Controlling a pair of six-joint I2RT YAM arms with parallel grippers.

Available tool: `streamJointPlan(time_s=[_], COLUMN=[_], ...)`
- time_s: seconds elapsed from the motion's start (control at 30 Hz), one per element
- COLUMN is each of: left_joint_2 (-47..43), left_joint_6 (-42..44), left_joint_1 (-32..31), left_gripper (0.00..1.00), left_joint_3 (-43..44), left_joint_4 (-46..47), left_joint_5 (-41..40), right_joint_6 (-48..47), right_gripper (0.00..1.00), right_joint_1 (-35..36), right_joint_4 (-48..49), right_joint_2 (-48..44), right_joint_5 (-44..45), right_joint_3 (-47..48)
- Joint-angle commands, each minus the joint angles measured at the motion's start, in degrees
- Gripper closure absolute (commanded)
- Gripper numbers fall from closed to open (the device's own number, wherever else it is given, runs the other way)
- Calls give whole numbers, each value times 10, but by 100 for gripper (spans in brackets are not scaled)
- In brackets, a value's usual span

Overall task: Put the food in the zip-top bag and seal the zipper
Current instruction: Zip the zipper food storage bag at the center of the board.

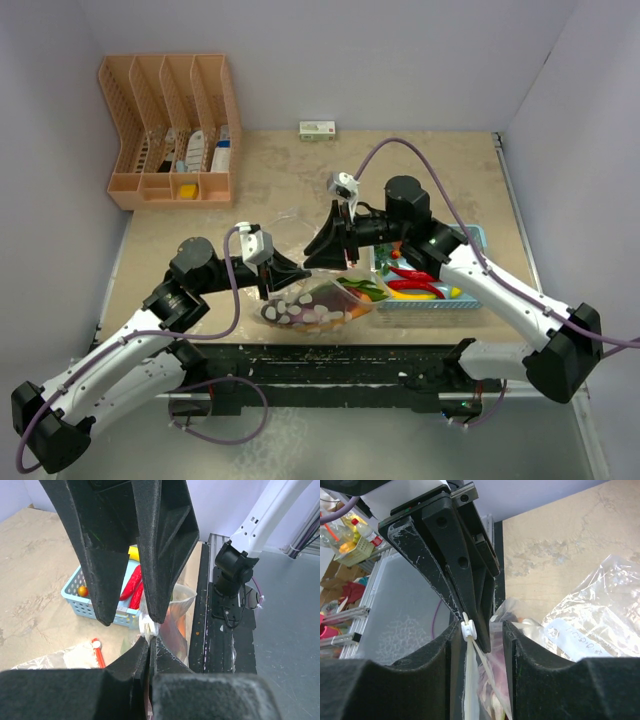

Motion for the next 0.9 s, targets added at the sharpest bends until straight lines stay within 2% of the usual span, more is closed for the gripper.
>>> streamJointPlan(time_s=[0.0, 0.33, 0.37, 0.5, 0.53, 0.87], left_joint_2=[-7, -6, -6, -7, -8, -25], left_joint_6=[-3, -4, -4, -4, -4, 15], left_joint_1=[1, 0, 0, 0, 0, 0], left_gripper=[100, 100, 100, 100, 100, 100], left_joint_3=[13, 13, 13, 13, 13, 21], left_joint_4=[50, 52, 52, 52, 52, 24], left_joint_5=[4, -1, -1, -2, -3, -26], right_joint_6=[-7, -10, -11, -18, -21, -49], right_gripper=[61, 62, 66, 98, 100, 100], right_joint_1=[3, 16, 18, 20, 20, 20], right_joint_4=[-4, -11, -12, -25, -29, -91], right_joint_2=[-14, -7, -6, -4, -5, -44], right_joint_5=[15, 21, 21, 25, 27, 67], right_joint_3=[10, 13, 14, 18, 18, -11])
